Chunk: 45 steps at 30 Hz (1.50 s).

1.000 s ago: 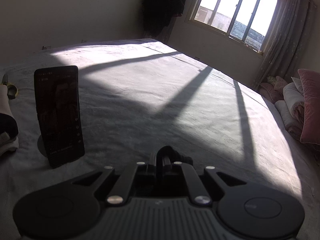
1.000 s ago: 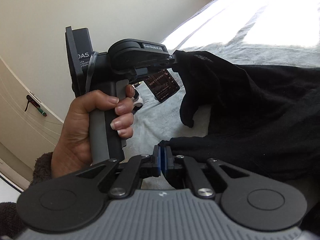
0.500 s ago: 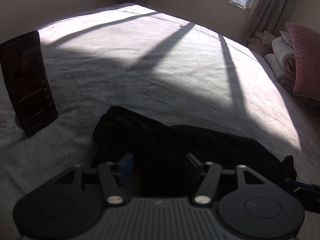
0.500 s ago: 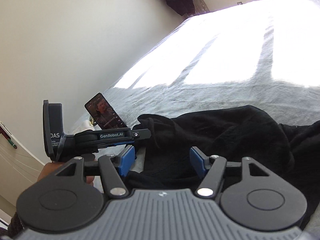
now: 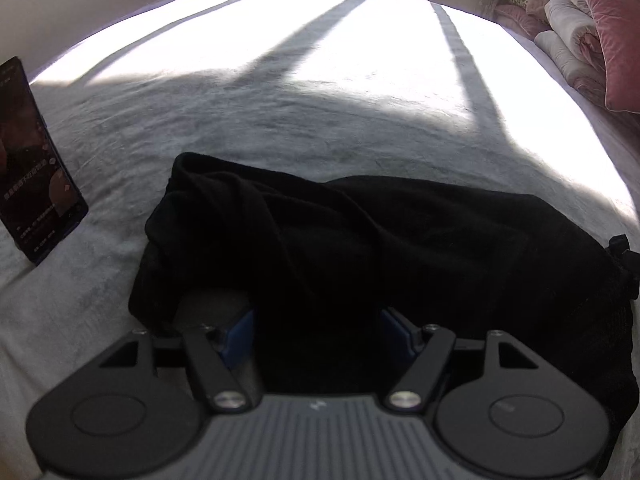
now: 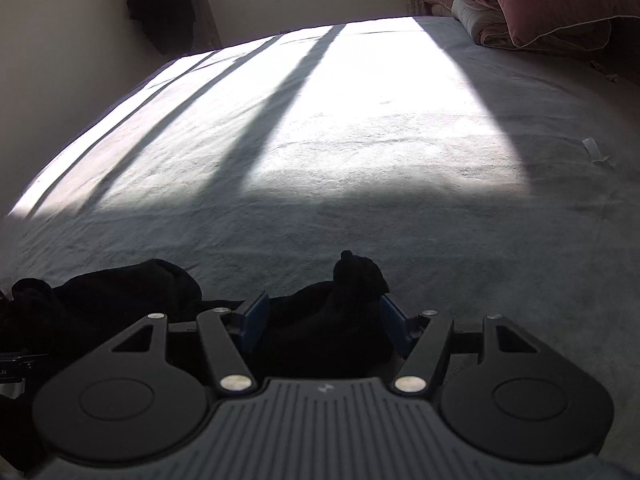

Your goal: Fold clothes

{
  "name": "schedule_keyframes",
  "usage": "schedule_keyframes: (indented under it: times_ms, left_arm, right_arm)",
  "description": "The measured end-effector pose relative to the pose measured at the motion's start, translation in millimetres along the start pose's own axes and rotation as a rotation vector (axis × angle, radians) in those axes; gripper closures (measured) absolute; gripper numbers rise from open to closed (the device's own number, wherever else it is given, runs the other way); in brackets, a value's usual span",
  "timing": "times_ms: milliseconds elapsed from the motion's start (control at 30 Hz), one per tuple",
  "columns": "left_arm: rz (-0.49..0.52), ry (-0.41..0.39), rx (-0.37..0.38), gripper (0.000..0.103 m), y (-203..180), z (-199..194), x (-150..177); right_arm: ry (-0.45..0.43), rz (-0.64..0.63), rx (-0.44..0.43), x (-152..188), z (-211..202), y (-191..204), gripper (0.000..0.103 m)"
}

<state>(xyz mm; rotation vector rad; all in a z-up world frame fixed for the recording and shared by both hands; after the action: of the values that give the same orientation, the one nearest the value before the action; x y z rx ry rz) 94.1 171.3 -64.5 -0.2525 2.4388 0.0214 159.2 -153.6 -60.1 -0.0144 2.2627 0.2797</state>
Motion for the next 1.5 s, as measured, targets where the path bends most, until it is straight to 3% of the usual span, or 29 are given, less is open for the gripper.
schedule_keyframes:
  times_ms: [200,267,333,367,600,1000,1267,1500]
  left_arm:
    - [0.024,-0.007,-0.019,0.030,-3.5,2.6,1.6]
    - [0.033,-0.008,-0.019,0.030,-4.0,2.2,2.3]
    - [0.041,-0.010,-0.018,0.029,-4.5,1.7,2.9]
    - [0.045,-0.011,-0.017,0.029,-4.7,1.5,3.3]
    - [0.062,-0.012,-0.009,0.029,-4.3,-1.1,5.3]
    - [0.033,-0.007,0.005,0.029,-4.0,-2.2,2.8]
    - [0.021,-0.005,0.064,0.029,-22.1,-6.7,0.6]
    - [-0.011,-0.038,0.156,0.029,-40.2,-6.6,-7.6]
  right_arm:
    - [0.021,-0.110,0.035,12.1,15.8,11.6,0.038]
    - [0.008,-0.167,0.057,13.4,17.8,18.0,0.052]
    - [-0.002,-0.219,0.063,15.9,18.5,22.8,0.089]
    - [0.000,-0.235,0.047,16.7,18.6,24.5,0.095]
    - [-0.057,-0.271,0.099,7.0,1.6,8.7,0.097]
    - [-0.157,-0.223,0.266,-2.3,-72.2,-79.2,0.098]
    - [-0.125,-0.148,0.402,10.6,-96.7,-143.4,0.098]
    - [-0.032,-0.126,0.369,31.1,-94.4,-159.5,0.098]
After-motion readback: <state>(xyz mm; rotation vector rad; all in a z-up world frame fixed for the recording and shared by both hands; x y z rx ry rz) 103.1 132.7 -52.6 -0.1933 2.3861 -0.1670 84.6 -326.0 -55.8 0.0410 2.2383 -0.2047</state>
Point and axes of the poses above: each gripper's, at about its wrist camera, not at the fingertips, and z roughly the way its jaws point, y to its left, x to its underside, the point moved 3 cm from there along z, roughly the way its jaws point, and after that the axes turned 6 degrees about -y, right-handed, at the moved point
